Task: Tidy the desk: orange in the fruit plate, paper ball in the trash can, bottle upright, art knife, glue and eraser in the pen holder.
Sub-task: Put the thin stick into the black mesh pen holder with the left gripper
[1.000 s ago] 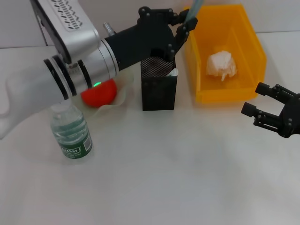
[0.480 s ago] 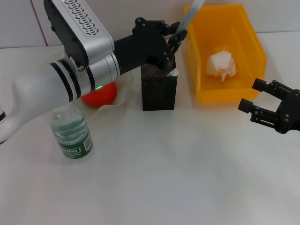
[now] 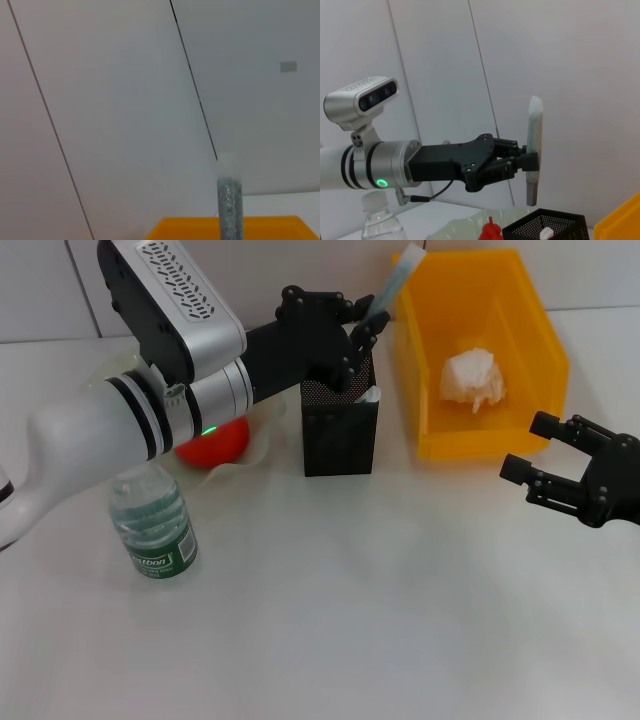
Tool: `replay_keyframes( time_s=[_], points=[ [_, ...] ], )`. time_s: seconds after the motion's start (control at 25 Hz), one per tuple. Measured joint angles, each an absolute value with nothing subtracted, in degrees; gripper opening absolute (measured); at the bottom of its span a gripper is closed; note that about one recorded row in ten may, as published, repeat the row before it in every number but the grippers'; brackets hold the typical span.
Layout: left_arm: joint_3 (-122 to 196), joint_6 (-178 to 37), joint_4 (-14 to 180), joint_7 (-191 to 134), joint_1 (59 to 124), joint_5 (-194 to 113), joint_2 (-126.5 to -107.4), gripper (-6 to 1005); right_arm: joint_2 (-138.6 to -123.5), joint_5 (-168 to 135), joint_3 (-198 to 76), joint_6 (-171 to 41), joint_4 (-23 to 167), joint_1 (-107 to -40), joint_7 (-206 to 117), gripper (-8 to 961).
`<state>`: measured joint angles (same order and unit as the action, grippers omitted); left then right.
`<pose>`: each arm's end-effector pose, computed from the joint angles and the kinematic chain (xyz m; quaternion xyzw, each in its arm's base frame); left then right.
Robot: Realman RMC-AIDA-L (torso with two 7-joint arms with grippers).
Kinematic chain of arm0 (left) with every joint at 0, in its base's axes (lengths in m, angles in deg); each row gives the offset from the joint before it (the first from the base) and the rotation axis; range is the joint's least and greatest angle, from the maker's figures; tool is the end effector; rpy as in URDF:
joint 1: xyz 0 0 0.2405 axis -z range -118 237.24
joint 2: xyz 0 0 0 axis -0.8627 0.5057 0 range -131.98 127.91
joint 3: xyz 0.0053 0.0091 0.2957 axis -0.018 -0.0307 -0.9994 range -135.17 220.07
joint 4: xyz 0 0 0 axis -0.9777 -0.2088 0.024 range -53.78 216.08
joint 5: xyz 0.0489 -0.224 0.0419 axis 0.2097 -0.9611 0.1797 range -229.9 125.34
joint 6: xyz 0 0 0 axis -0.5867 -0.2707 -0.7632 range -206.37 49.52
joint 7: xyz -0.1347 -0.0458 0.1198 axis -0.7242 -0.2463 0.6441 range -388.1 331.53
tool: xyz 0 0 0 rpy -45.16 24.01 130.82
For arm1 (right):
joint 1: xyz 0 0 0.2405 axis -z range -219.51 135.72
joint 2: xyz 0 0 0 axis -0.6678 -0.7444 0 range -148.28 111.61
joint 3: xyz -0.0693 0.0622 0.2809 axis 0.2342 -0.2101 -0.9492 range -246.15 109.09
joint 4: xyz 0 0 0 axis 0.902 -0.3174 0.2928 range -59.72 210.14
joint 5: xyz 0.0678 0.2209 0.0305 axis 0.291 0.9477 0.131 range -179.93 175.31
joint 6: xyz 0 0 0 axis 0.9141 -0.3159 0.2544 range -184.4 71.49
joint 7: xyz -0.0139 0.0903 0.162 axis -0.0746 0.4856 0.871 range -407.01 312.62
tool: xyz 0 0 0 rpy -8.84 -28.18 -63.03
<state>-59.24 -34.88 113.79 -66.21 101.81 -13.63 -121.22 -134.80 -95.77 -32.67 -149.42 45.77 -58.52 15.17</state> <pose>-0.1328 0.4722 -0.1469 -0.9144 0.0236 -0.2674 0.3030 0.3540 0.3237 -0.0051 -0.8596 0.2175 0.3666 0.2818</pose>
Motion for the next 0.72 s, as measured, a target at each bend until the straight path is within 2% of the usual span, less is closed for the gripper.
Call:
replay_keyframes(
  time_s=[0.32,0.72],
  points=[
    [-59.84,-35.89,113.90,-66.66,101.74,-13.79,-121.22,142,-134.98,-95.91,-32.68,-149.43,45.77,-58.50,15.19,820],
    [-61.05,-38.68,115.90,-67.51,101.16,-17.67,-121.22,223,-135.08,-96.37,-32.68,-149.68,45.76,-58.43,15.19,819]
  ],
)
